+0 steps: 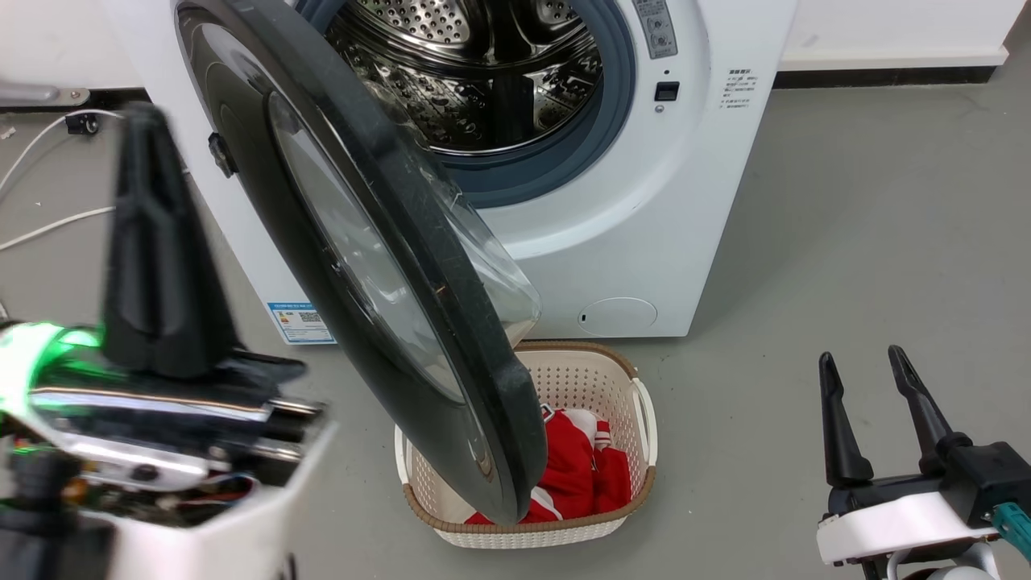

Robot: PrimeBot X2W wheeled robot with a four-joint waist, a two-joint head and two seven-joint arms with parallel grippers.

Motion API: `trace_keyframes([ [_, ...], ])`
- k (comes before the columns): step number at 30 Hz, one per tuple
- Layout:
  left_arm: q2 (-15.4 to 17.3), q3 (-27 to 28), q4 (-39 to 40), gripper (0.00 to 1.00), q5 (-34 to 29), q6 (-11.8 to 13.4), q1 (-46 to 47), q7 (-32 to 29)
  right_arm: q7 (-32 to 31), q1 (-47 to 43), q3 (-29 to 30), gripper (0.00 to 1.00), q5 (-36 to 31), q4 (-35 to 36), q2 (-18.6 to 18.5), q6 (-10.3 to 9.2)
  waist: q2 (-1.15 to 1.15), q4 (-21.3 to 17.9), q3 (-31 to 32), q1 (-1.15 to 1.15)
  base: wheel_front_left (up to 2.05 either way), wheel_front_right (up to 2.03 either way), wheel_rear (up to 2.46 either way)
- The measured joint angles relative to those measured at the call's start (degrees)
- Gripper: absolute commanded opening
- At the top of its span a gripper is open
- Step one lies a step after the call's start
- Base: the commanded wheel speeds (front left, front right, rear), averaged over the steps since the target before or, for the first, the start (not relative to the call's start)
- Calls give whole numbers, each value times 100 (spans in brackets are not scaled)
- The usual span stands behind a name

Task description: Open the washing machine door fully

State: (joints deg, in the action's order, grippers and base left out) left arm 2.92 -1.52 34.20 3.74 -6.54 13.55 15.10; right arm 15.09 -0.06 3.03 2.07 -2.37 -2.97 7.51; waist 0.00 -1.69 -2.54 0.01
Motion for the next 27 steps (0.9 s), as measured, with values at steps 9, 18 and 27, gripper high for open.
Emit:
trace_keyframes([
  [9, 312, -2468, -1258, 0, 431, -86, -973, -192, 0, -34, 15, 100, 86, -109, 1, 0, 0, -46, 155, 0, 0, 0, 0],
  [18, 570, -3321, -2213, 0, 745, -78, -1450, -794, -1, -115, -2, 100, 144, -180, 2, 0, 0, 25, 208, -1, 0, 0, 0],
  [27, 344, -3116, -3188, 0, 580, 347, -1138, -345, 0, -110, -60, 100, 218, -274, 2, 0, 0, -25, 138, 0, 0, 0, 0],
])
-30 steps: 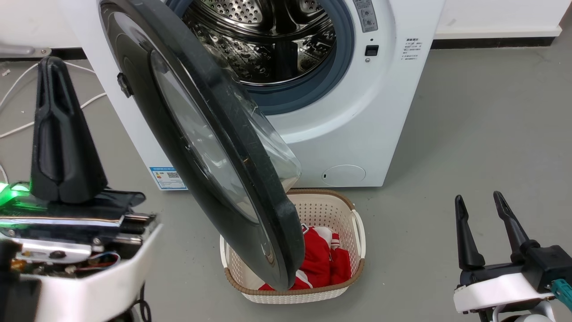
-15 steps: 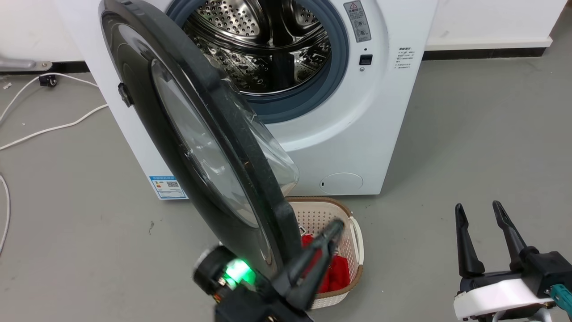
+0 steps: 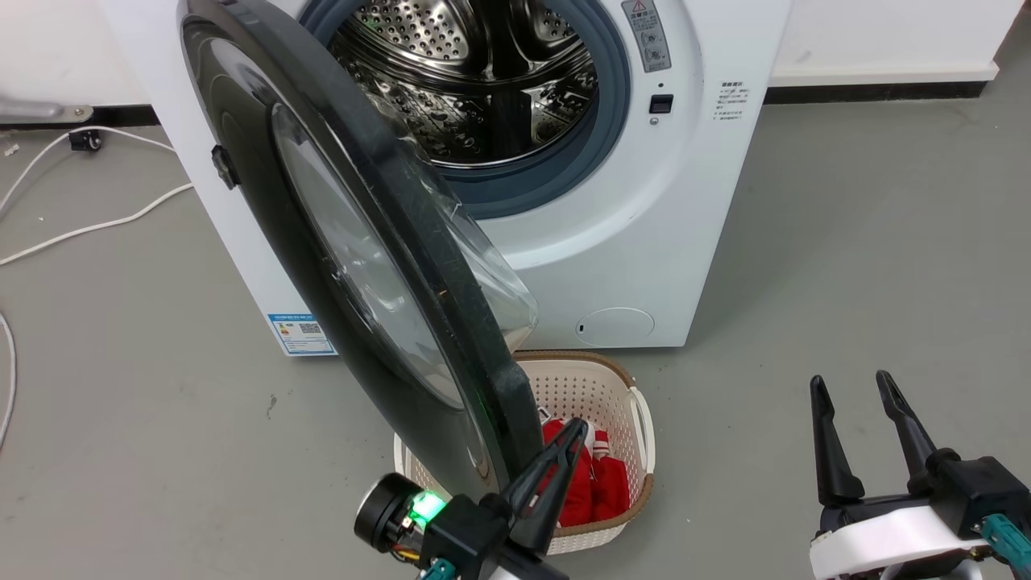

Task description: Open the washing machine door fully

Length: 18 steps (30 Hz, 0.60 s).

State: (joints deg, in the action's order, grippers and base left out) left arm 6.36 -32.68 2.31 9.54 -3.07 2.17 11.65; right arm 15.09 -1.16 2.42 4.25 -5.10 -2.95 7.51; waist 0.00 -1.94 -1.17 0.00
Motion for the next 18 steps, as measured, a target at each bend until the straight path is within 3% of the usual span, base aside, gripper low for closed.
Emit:
trace_keyframes([
  [9, -129, 199, -614, 0, -20, 255, 354, 223, -1, 41, -29, 100, 88, -68, 0, 0, 0, -86, -90, 0, 0, 0, 0],
  [18, -66, 298, -637, 0, 23, 316, 260, 318, 0, 60, -22, 100, 130, -101, 0, 0, 0, -26, -121, 0, 0, 0, 0],
])
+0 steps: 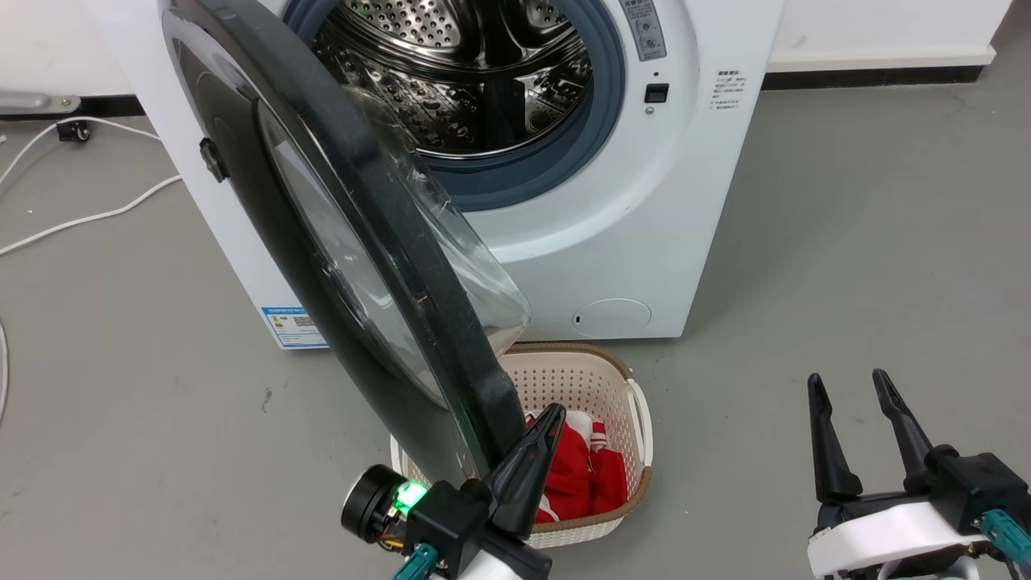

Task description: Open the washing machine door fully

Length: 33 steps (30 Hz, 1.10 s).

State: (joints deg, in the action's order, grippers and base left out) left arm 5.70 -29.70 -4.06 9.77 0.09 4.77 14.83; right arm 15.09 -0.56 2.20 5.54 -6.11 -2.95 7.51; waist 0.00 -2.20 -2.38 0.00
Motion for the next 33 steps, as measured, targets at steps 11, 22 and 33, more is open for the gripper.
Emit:
trace_keyframes([
  [11, 444, 218, 682, 0, 80, 291, -870, -31, 0, -6, 9, 100, 38, -35, 0, 0, 0, 263, 8, 0, 0, 0, 0],
  [22, 678, 600, 1538, 0, 197, 788, -1590, -131, -1, -86, 135, 100, -4, 30, 1, 0, 0, 980, -41, 0, 0, 0, 0],
  [33, 883, 1334, 1416, 0, 543, 1010, -1658, -77, -30, -58, 87, 100, -47, 68, 3, 0, 0, 1769, -111, 0, 0, 0, 0],
])
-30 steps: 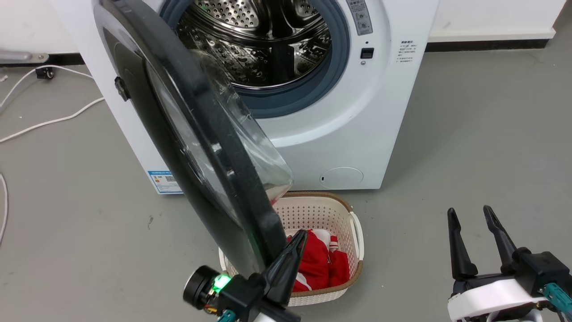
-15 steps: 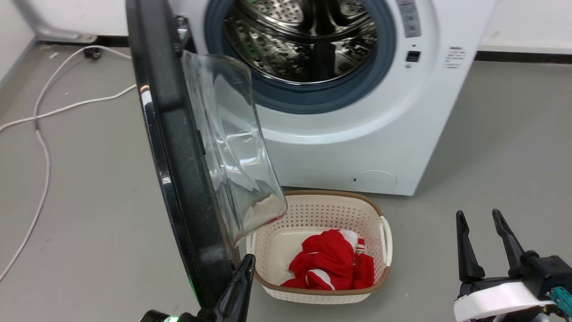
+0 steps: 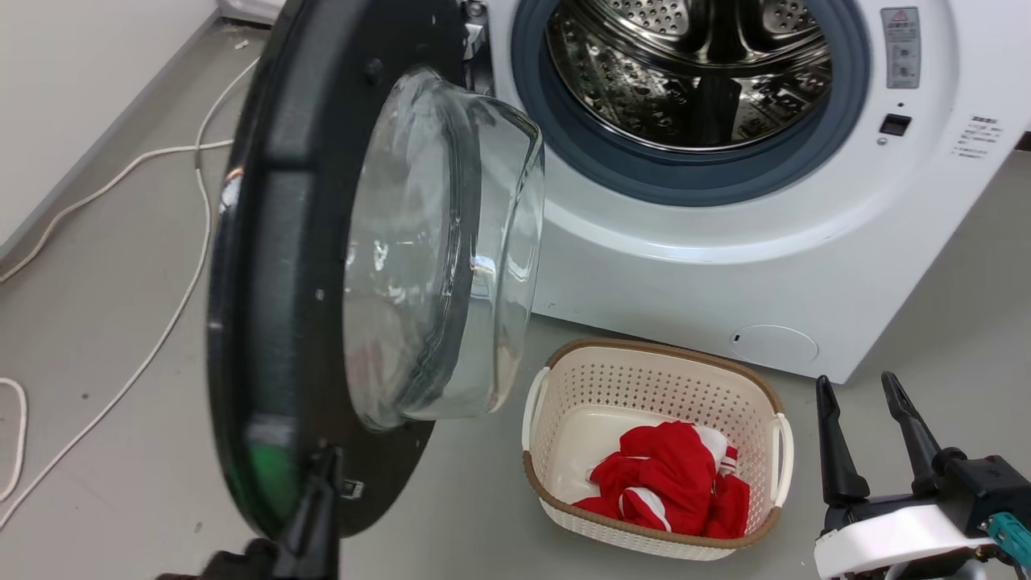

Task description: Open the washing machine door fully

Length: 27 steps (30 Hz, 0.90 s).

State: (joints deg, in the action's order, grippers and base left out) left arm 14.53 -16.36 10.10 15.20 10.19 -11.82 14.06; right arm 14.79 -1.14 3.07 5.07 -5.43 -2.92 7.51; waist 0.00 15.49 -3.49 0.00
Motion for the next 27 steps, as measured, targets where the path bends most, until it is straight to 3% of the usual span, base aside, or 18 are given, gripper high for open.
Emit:
trace_keyframes([
  [10, 170, 1131, -586, 0, 606, -73, 470, 83, -70, 65, -3, 100, 3, 75, 1, 0, 0, 35, -96, 0, 0, 0, 0],
  [21, 424, 2371, -1581, 0, 615, -398, 1256, 101, -77, 253, 90, 100, -8, 78, 1, 0, 0, -226, -347, 1, 0, 0, 0],
  [27, 542, 2926, -2262, 0, 511, -735, 1700, 102, -71, 322, 110, 100, -18, 42, 1, 0, 0, -360, -400, 1, 0, 0, 0],
])
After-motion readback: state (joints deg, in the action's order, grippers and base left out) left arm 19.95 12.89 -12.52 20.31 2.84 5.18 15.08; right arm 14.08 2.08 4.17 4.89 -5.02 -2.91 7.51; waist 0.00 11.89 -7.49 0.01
